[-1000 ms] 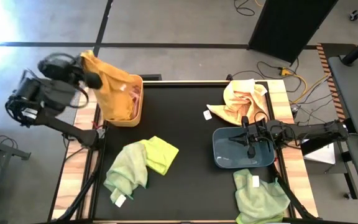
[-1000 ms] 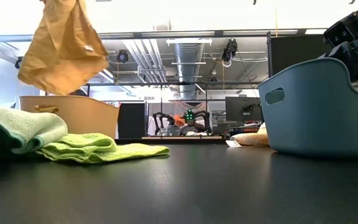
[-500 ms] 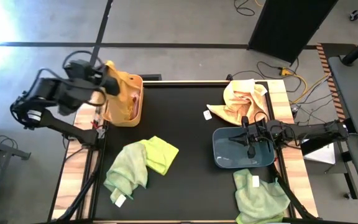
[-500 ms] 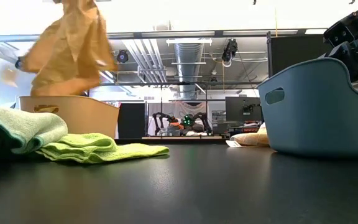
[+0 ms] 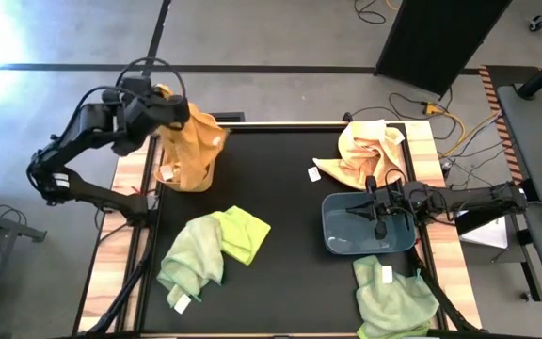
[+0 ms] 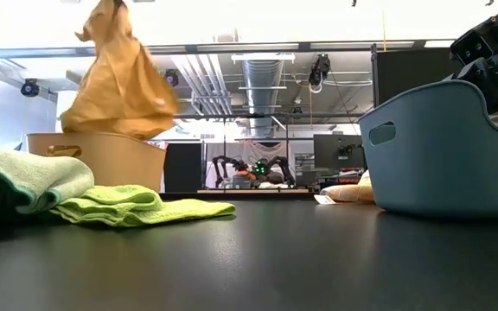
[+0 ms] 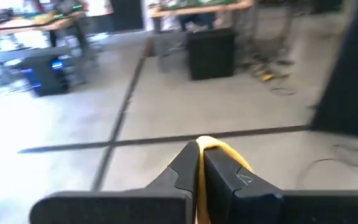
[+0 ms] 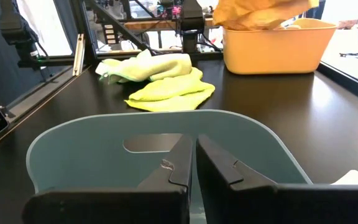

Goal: Sort towels by color in basket
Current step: Put the yellow microfiber cloth into the yellow bin

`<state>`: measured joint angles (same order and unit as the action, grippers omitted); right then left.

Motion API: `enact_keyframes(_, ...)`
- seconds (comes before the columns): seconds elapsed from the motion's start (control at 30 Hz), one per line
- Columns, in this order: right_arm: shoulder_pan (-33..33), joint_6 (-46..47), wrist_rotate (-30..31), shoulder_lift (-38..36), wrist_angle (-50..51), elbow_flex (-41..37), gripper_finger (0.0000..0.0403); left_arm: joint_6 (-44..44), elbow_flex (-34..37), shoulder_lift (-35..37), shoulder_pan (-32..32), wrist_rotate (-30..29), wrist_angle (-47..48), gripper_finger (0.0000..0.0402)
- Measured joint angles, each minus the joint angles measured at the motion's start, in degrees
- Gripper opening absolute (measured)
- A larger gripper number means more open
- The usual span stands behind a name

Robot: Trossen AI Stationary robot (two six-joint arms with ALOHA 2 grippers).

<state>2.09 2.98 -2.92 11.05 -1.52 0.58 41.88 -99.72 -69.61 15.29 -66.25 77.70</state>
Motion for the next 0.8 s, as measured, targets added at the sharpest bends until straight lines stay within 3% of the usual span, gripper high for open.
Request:
enact_keyframes(0.2, 0.0, 0.0, 0.0, 0.0, 0.0, 0.0, 0.0013, 5.6, 0.0, -0.7, 8.1, 3.6, 9.7, 0.0)
enact_keyframes(0.37, 0.0, 0.0, 0.0, 0.0, 0.0, 0.0, 0.0013, 7.1, 0.5, -2.1, 9.2, 7.5, 9.9, 0.0)
enact_keyframes(0.5, 0.0, 0.0, 0.0, 0.0, 0.0, 0.0, 0.0013, 4.5, 0.5, -4.3, 9.2, 10.5, 4.4, 0.0)
enact_keyframes(0.8, 0.0, 0.0, 0.0, 0.0, 0.0, 0.0, 0.0013, -7.1, 0.5, -10.3, 12.3, 26.3, -15.0, 0.0)
